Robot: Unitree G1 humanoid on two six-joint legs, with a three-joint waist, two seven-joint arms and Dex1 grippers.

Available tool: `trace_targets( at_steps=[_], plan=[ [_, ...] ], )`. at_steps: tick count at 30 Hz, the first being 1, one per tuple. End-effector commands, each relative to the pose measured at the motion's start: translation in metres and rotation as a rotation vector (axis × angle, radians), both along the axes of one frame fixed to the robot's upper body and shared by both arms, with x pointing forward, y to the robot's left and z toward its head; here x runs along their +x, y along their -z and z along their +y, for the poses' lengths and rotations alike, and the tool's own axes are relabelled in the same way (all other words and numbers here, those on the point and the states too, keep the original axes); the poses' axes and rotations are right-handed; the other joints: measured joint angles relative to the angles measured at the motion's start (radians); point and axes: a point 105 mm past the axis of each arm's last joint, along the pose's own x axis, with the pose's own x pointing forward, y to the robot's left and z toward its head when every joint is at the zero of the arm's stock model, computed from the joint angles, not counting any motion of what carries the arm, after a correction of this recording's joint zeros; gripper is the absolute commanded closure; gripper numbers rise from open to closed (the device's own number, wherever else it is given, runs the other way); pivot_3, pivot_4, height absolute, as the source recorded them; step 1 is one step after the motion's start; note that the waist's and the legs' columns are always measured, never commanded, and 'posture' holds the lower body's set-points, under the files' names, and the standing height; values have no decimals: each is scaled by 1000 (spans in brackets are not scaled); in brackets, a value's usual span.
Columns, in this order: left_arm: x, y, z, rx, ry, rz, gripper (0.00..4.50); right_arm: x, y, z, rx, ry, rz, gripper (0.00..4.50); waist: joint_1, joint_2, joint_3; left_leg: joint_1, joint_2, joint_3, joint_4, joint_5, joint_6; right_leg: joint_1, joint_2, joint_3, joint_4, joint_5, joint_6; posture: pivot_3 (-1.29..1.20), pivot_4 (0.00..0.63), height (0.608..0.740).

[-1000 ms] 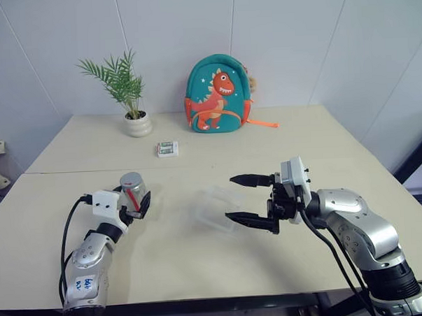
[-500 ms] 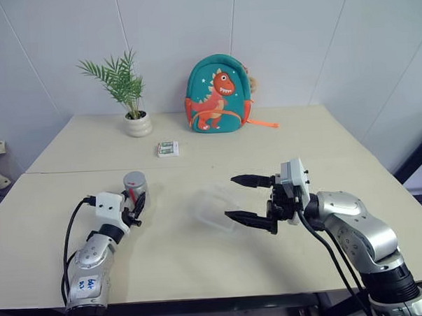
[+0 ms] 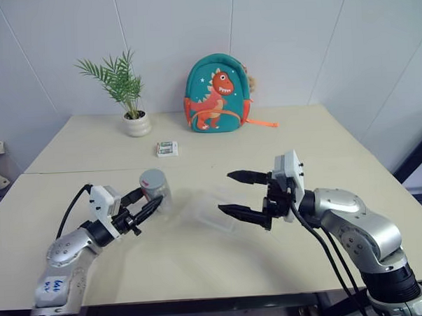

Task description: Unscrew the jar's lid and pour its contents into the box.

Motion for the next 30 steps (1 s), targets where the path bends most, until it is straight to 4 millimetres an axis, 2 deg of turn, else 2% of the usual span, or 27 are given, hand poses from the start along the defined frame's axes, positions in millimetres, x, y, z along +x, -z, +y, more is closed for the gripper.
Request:
trace_targets(
  at_steps=[1, 7, 14, 17, 30],
  plan=[
    [-14, -7, -19, 51, 168, 21, 2618, -12, -15, 16, 23, -20, -3, 0, 0, 0, 0, 0, 0, 0, 0, 0, 0, 0, 0, 0, 0, 0, -1, 0, 150, 740],
    [-7, -14, -48, 27, 277, 31, 2618, -12, -13, 36, -4, -8, 38, 0, 3, 0, 0, -1, -1, -2, 0, 0, 0, 0, -1, -1, -1, -1, -1, 0, 150, 740],
    [-3, -13, -67, -2, 342, 44, 2618, 2, -10, 55, 14, 57, 40, 0, -3, 0, 0, -6, -1, 0, 0, 0, 0, -8, 1, 0, 3, -1, 0, 0, 150, 740],
    [-3, -13, -71, -8, 355, 46, 2618, 6, -8, 58, 15, 80, 43, 0, -2, 0, 0, -9, -1, -1, 0, 1, -1, -13, 1, 0, 8, -2, 0, 0, 150, 740],
    [-2, -12, -73, -10, 355, 42, 2618, 14, -12, 55, 50, 117, 50, 0, -2, 0, 0, -9, -1, -1, 2, 2, 0, -13, 1, 1, 11, -2, 0, 0, 150, 740]
  ],
)
